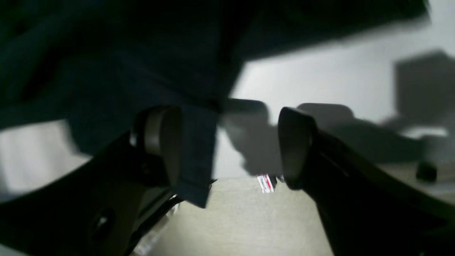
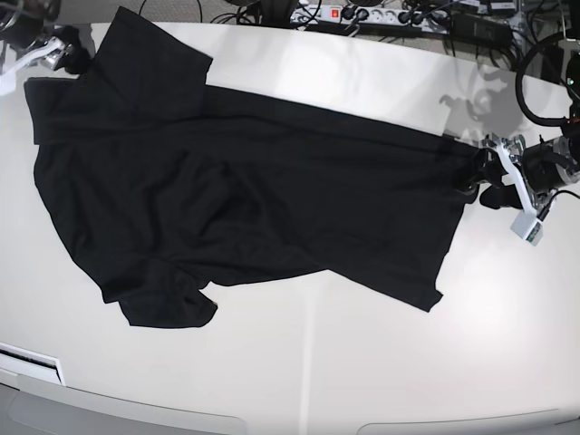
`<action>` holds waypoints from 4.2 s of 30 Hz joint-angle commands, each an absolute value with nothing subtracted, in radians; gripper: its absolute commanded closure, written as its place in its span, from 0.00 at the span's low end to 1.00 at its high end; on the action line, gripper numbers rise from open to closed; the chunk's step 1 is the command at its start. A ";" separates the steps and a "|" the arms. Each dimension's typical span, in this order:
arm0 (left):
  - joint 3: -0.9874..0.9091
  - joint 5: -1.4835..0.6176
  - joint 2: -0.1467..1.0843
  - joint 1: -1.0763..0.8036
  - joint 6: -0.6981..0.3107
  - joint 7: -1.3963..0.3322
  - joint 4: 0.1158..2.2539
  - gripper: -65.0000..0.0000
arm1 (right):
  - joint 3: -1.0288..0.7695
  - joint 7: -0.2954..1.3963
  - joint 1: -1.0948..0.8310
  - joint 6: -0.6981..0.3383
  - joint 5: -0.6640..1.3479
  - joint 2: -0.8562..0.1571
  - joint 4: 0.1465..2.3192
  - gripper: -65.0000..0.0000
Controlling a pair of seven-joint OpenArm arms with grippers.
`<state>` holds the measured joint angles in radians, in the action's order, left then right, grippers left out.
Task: Layout the t-shirt on the table in an organized manner, then fold the t-shirt properly
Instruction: 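Release the right gripper and move it to the shirt's collar edge, then grasp the shirt edge with both grippers and pull it taut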
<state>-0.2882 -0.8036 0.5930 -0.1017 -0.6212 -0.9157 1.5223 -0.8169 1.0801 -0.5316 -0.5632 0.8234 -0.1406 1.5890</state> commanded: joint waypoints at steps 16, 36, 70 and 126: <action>-0.295 -0.820 0.612 -0.088 -0.624 -0.928 1.536 0.36 | -0.825 1.137 -0.437 -0.623 1.010 -0.133 1.350 0.33; -0.295 -0.828 0.612 -0.088 -0.624 -0.936 1.536 0.36 | -0.807 1.393 -0.455 -0.698 1.287 -0.131 1.287 0.33; -0.295 -0.827 0.613 -0.088 -0.624 -0.951 1.536 0.36 | -0.550 1.195 -0.247 -0.698 0.918 -0.169 1.817 1.00; 0.023 -0.527 0.618 -0.062 -0.377 -0.855 1.550 1.00 | -0.265 0.972 -0.221 -0.512 0.249 -0.286 1.594 1.00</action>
